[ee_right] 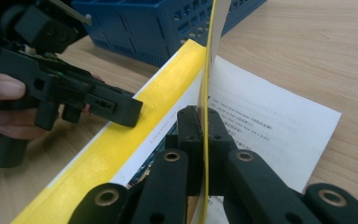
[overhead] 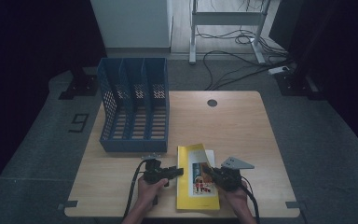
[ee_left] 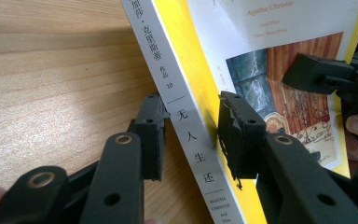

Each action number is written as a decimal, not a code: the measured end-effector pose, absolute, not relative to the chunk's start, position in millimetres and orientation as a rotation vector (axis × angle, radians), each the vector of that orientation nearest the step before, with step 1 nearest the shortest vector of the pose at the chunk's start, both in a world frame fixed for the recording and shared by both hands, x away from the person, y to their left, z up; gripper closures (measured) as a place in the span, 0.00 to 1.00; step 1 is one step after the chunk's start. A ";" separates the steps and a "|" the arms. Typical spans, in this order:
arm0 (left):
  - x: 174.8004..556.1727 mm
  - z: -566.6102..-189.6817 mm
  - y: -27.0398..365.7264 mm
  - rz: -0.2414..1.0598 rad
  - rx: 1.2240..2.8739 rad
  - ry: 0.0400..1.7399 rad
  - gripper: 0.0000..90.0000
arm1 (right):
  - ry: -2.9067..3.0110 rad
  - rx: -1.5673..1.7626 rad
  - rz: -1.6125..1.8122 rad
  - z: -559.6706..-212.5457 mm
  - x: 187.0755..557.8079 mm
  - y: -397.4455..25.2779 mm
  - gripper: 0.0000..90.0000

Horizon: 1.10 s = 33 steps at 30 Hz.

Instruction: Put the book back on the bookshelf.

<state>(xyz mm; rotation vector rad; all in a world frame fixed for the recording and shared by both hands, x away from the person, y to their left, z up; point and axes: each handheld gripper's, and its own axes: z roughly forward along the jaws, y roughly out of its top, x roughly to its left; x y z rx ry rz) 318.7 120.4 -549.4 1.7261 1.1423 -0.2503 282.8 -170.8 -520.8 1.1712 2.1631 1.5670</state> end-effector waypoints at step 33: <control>306.0 -524.5 122.5 -0.148 1.703 1.071 0.76 | 2.127 1.108 1.592 -505.1 276.8 -174.0 0.95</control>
